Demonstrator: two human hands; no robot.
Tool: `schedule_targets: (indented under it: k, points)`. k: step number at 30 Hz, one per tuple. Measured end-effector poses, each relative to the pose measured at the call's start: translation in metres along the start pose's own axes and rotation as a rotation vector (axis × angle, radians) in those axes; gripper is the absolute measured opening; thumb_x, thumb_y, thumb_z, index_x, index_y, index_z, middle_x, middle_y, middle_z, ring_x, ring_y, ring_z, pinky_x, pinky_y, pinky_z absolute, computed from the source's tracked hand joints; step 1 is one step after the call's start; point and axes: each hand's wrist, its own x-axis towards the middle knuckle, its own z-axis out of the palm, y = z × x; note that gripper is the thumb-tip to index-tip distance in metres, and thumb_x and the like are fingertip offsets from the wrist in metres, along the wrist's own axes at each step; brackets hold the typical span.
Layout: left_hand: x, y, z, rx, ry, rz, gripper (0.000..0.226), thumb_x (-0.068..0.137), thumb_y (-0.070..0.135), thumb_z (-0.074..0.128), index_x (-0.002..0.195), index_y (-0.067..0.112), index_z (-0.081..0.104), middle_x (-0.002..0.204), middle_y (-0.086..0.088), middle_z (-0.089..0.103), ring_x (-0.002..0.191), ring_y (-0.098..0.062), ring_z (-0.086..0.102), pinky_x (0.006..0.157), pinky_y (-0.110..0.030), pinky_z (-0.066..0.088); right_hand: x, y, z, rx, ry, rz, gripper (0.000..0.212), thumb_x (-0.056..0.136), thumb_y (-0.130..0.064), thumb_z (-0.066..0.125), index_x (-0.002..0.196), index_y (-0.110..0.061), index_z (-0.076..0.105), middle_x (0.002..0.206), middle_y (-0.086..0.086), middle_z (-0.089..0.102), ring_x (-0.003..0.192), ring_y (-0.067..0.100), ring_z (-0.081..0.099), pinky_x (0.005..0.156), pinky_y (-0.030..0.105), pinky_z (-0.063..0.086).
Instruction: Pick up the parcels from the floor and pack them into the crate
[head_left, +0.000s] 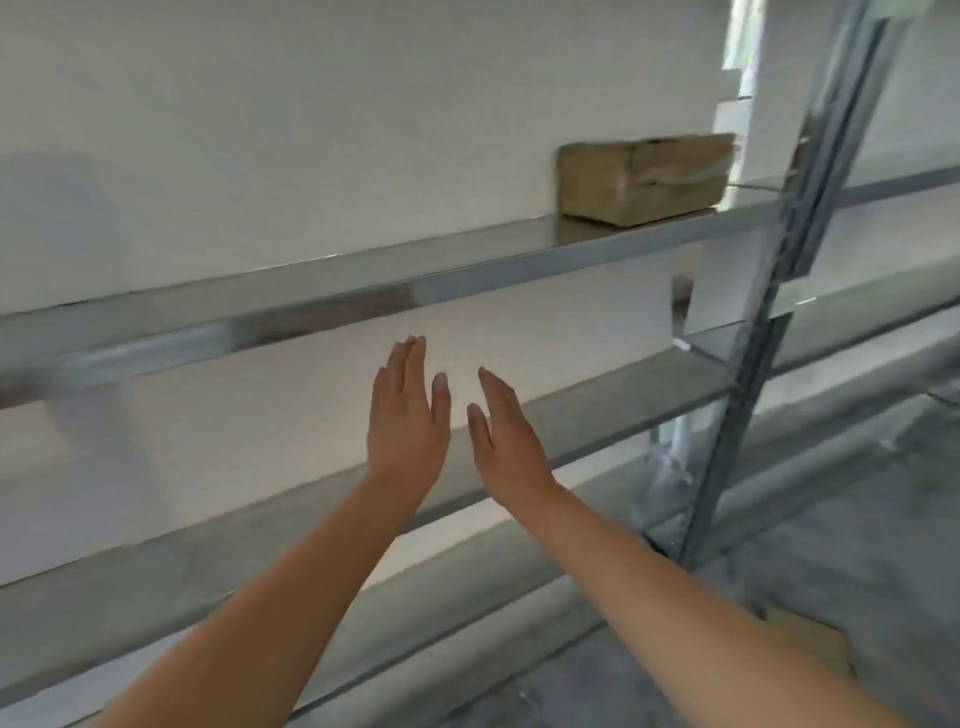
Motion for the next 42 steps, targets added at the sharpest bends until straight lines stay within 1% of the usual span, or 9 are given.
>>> schedule_targets:
  k: [3,7,10,13,17,22,27,35,42]
  points:
    - [0.01,0.081,0.058,0.041,-0.096,0.19,0.053,0.104,0.033,0.024,0.153,0.012,0.021,0.161,-0.002,0.02,0.149,-0.013,0.009,0.122,-0.033,0.002,-0.003,0.051,-0.102,-0.111,0.133,0.088,0.052,0.106,-0.033,0.028,0.155,-0.02,0.019,0.161,-0.003,0.019,0.147,0.01,0.02,0.12,0.029,0.021]
    - [0.013,0.17,0.13,0.089,-0.19,0.41,0.06,0.1,0.04,0.013,0.154,0.015,0.02,0.16,0.0,0.021,0.149,-0.012,0.01,0.122,-0.04,0.008,-0.016,0.113,-0.209,-0.3,0.244,0.225,0.056,0.105,-0.031,0.03,0.156,-0.018,0.012,0.163,-0.003,0.011,0.148,0.015,0.017,0.12,0.035,0.023]
    - [0.009,0.222,0.188,0.071,-0.276,0.508,0.061,0.1,0.04,0.012,0.154,0.014,0.02,0.161,0.0,0.02,0.149,-0.013,0.01,0.122,-0.043,0.01,-0.03,0.163,-0.266,-0.375,0.3,0.323,0.06,0.104,-0.029,0.033,0.157,-0.018,0.006,0.164,-0.005,0.006,0.148,0.015,0.02,0.116,0.034,0.031]
    - [0.002,0.259,0.253,0.055,-0.357,0.585,0.062,0.099,0.041,0.013,0.153,0.012,0.021,0.161,-0.002,0.02,0.149,-0.016,0.012,0.121,-0.045,0.01,-0.044,0.219,-0.309,-0.435,0.328,0.41,0.06,0.104,-0.026,0.033,0.156,-0.013,0.008,0.164,-0.001,0.007,0.149,0.014,0.016,0.118,0.03,0.026]
    - [0.01,0.309,0.356,-0.002,-0.462,0.681,0.059,0.102,0.041,0.014,0.155,0.016,0.013,0.162,0.002,0.011,0.15,-0.011,0.002,0.122,-0.042,0.003,-0.056,0.301,-0.366,-0.446,0.386,0.588,0.06,0.104,-0.025,0.034,0.156,-0.011,0.008,0.163,0.001,0.004,0.148,0.018,0.019,0.114,0.031,0.031]
    - [0.022,0.375,0.48,-0.055,-0.624,0.683,0.056,0.104,0.038,0.02,0.155,0.015,0.01,0.163,0.001,0.01,0.15,-0.012,0.0,0.122,-0.041,0.002,-0.071,0.398,-0.448,-0.475,0.424,0.86,0.063,0.102,-0.02,0.039,0.156,-0.012,0.007,0.161,0.004,0.002,0.137,0.027,0.039,0.101,0.036,0.041]
    - [0.011,0.424,0.567,-0.049,-0.799,0.742,0.058,0.103,0.038,0.02,0.155,0.012,0.013,0.162,-0.002,0.014,0.15,-0.016,0.006,0.122,-0.046,0.007,-0.1,0.462,-0.511,-0.439,0.507,1.074,0.064,0.1,-0.015,0.042,0.155,-0.012,0.009,0.158,0.005,0.01,0.129,0.028,0.044,0.097,0.038,0.045]
    - [-0.004,0.488,0.676,-0.048,-0.916,0.667,0.056,0.105,0.035,0.024,0.154,0.011,0.014,0.162,-0.004,0.013,0.15,-0.017,0.005,0.122,-0.046,0.004,-0.109,0.586,-0.566,-0.361,0.358,1.212,0.055,0.097,-0.014,0.042,0.148,-0.008,0.023,0.144,0.011,0.028,0.105,0.033,0.054,0.086,0.045,0.05]
    - [-0.011,0.515,0.769,0.018,-0.959,0.425,0.054,0.104,0.033,0.028,0.154,0.014,0.018,0.161,-0.002,0.018,0.15,-0.015,0.009,0.121,-0.04,0.003,-0.077,0.709,-0.581,-0.226,0.2,1.213,0.046,0.097,-0.012,0.045,0.141,-0.003,0.035,0.141,0.017,0.037,0.12,0.034,0.047,0.091,0.034,0.04]
